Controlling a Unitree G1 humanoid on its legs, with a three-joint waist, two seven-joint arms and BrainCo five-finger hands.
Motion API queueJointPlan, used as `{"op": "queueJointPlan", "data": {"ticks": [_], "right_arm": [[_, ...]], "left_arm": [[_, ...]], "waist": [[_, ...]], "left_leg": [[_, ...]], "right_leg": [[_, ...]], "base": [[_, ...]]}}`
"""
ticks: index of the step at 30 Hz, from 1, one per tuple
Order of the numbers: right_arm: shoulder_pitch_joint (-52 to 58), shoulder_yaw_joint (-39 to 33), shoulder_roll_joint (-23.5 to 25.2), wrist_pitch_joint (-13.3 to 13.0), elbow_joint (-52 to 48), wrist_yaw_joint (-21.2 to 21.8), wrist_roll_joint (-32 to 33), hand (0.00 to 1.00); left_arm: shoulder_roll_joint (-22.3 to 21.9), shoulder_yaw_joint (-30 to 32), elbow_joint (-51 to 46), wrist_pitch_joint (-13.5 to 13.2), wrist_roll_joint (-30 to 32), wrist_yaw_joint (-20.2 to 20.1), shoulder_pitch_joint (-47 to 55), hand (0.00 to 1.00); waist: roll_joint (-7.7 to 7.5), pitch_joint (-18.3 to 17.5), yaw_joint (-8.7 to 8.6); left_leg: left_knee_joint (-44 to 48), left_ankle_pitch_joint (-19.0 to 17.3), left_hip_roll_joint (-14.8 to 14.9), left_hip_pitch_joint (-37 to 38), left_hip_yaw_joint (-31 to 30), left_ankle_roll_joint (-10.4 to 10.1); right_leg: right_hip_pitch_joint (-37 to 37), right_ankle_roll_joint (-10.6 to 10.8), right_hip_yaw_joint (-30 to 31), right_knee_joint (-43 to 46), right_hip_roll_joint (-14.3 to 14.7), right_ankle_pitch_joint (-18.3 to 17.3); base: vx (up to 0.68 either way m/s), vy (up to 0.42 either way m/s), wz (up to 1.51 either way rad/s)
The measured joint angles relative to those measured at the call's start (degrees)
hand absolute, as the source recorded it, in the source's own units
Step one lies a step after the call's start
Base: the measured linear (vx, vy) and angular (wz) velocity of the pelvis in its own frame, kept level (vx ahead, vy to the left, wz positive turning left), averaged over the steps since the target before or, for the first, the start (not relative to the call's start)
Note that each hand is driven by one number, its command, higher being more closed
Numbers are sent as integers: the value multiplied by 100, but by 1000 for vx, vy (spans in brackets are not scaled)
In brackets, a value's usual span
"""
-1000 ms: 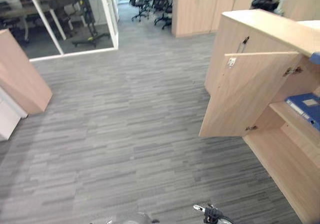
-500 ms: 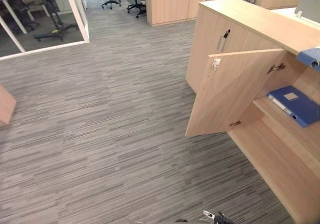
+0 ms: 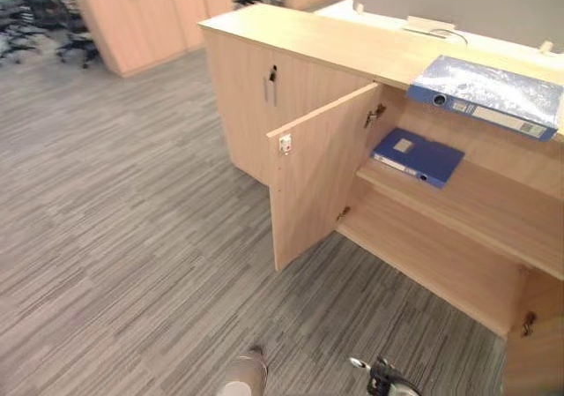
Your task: Walk over to the cabinet, pick up the folder, carry it to the office cabinet, place the folder inside the office cabinet, then close the office cabinet door
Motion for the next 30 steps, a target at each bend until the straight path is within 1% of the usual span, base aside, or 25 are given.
{"op": "queueJointPlan", "data": {"ticks": [1, 2, 3, 4, 6, 7, 8, 9, 10, 11, 12, 15, 17, 18, 20, 21, 22, 23, 24, 25, 26, 27, 29, 30], "right_arm": [[-50, 32, 85, -1, -1, 19, -1, 0], [-50, 83, 106, -1, -1, 23, 0, 0], [-72, 273, 133, -3, -10, 30, -8, 0], [-83, 319, 139, -5, -23, 31, -7, 0], [-50, 356, 137, -15, -46, 35, -4, 0], [-44, 352, 137, -15, -47, 35, -3, 0], [14, 278, 144, -7, -50, 54, -4, 0], [76, 129, 165, 13, -51, 85, -7, 0], [109, 121, 165, 22, -51, 93, -8, 0], [134, 113, 174, 41, -51, 108, -19, 0], [192, -12, 191, 60, -50, 126, -28, 0], [235, -117, 171, 69, -67, 143, -168, 0], [298, -124, 157, 89, -108, 150, -228, 0], [348, -114, 159, 99, -173, 153, -233, 0], [417, -107, 185, 108, -327, 156, -232, 0], [475, -105, 200, 101, -442, 156, -229, 0], [530, -79, 210, 97, -525, 153, -229, 0], [540, -54, 217, 94, -544, 152, -229, 0], [543, 46, 216, 88, -563, 154, -232, 0], [520, 229, 209, 78, -568, 155, -233, 0], [500, 265, 213, 75, -567, 155, -233, 0], [470, 266, 219, 74, -566, 155, -236, 0], [455, 244, 227, 73, -563, 153, -233, 0], [454, 238, 239, 73, -564, 152, -230, 0]], "left_arm": [[2, -22, -25, -64, 3, 1, -111, 0], [-9, -7, -25, -68, -3, 1, -158, 0], [15, 7, -28, -82, 2, 2, -190, 0], [20, 6, -19, -83, 5, 2, -200, 0], [75, -99, -1, -90, 77, -3, -262, 0], [87, -127, -2, -92, 86, -5, -269, 0], [124, -162, -4, -98, 151, -16, -343, 0], [156, -162, -10, -98, 210, -18, -416, 0], [170, -162, -14, -99, 222, -19, -442, 0], [195, -158, -18, -104, 227, -20, -451, 0], [208, -154, -16, -104, 229, -20, -478, 0], [150, -130, -8, -100, 229, -21, -475, 0], [34, -87, -17, -96, 217, -24, -437, 0], [-4, 14, -19, -94, 226, -25, -392, 0], [-55, 91, -27, -88, 228, -27, -346, 0], [-105, 155, -41, -90, 225, -28, -326, 0], [-112, 171, -66, -89, 226, -30, -311, 0], [-117, 200, -66, -88, 226, -30, -309, 0], [-133, 239, -66, -88, 222, -30, -304, 0], [-127, 236, -64, -88, 224, -32, -303, 0], [-124, 235, -64, -89, 224, -32, -304, 0], [-113, 223, -59, -89, 224, -33, -306, 0], [-103, 201, -54, -88, 187, -37, -308, 0], [-100, 201, -50, -87, 121, -41, -312, 0]], "waist": [[-56, 0, 1], [-67, -7, 5], [-124, -52, 22], [-129, -81, 22], [-145, -208, 23], [-145, -208, 23], [-143, -227, 4], [-149, -270, 13], [-147, -288, 23], [-152, -340, 15], [-153, -359, 9], [-155, -409, 16], [-147, -450, 16], [-140, -490, 42], [-121, -510, 25], [-100, -513, -28], [-93, -499, -61], [-101, -495, -72], [-91, -499, -101], [-95, -493, -159], [-97, -480, -175], [-103, -464, -192], [-110, -429, -216], [-147, -396, -238]], "left_leg": [[123, -119, -32, 3, 129, 45], [188, -196, -31, 16, 229, 109], [193, -267, -39, 116, 520, 243], [179, -303, -41, 182, 659, 305], [50, -303, -153, 413, 931, 364], [28, -300, -169, 447, 946, 370], [-71, -294, -246, 597, 1020, 381], [-131, -286, -260, 648, 1079, 396], [-189, -283, -260, 686, 1087, 403], [-285, -271, -254, 728, 1123, 428], [-449, -247, -242, 815, 1212, 474], [-882, -154, -236, 1009, 1349, 605], [-1122, -119, -257, 1115, 1363, 556], [-1265, -123, -282, 1228, 1265, 590], [-1357, -115, -261, 1345, 1235, 593], [-1363, -116, -193, 1441, 1252, 590], [-1452, -116, -122, 1582, 1272, 590], [-1486, -115, -85, 1636, 1288, 589], [-1554, -115, -22, 1707, 1318, 589], [-1575, -115, 47, 1704, 1345, 589], [-1590, -115, 80, 1702, 1348, 589], [-1623, -112, 157, 1698, 1362, 582], [-1660, -75, 274, 1696, 1352, 500], [-1666, -26, 328, 1701, 1339, 414]], "right_leg": [[-37, -71, 26, 8, -72, 251], [-45, -33, 53, 8, -114, 367], [-82, 2, 134, -3, -253, 537], [-104, -4, 212, -31, -313, 640], [-224, 45, 480, -203, -566, 1056], [-230, 39, 511, -219, -590, 1080], [-275, 38, 577, -289, -712, 1219], [-391, 47, 600, -289, -770, 1309], [-447, 66, 625, -296, -781, 1357], [-551, 51, 663, -308, -794, 1396], [-651, 84, 663, -331, -800, 1433], [-838, 92, 658, -400, -821, 1439], [-984, 110, 656, -333, -835, 1426], [-1114, 152, 656, -166, -831, 1398], [-1250, 196, 640, 159, -799, 1367], [-1326, 201, 537, 448, -761, 1363], [-1378, 194, 294, 657, -738, 1367], [-1392, 181, 142, 730, -728, 1374], [-1406, 157, -139, 801, -713, 1389], [-1445, 148, -357, 815, -679, 1393], [-1470, 148, -436, 812, -651, 1393], [-1513, 147, -532, 801, -564, 1392], [-1481, 53, -772, 679, -431, 1330], [-1403, -24, -898, 534, -383, 1213]], "base": [[301, 378, -47], [288, 367, -72], [206, 284, -78], [241, 346, -110], [203, 311, -106], [145, 245, -100], [85, 188, -92], [58, 165, -102], [17, 134, -82], [-19, 82, -83], [-22, 54, -78], [-95, -34, -70], [-160, -98, -64], [-111, -72, -74], [-111, -65, -51], [-136, -82, -31], [-107, -73, -20], [-92, -80, -24], [-79, -81, -28], [-64, -85, -32], [-43, -99, -37], [-14, -156, -38], [5, -163, -33], [13, -105, -18]]}}
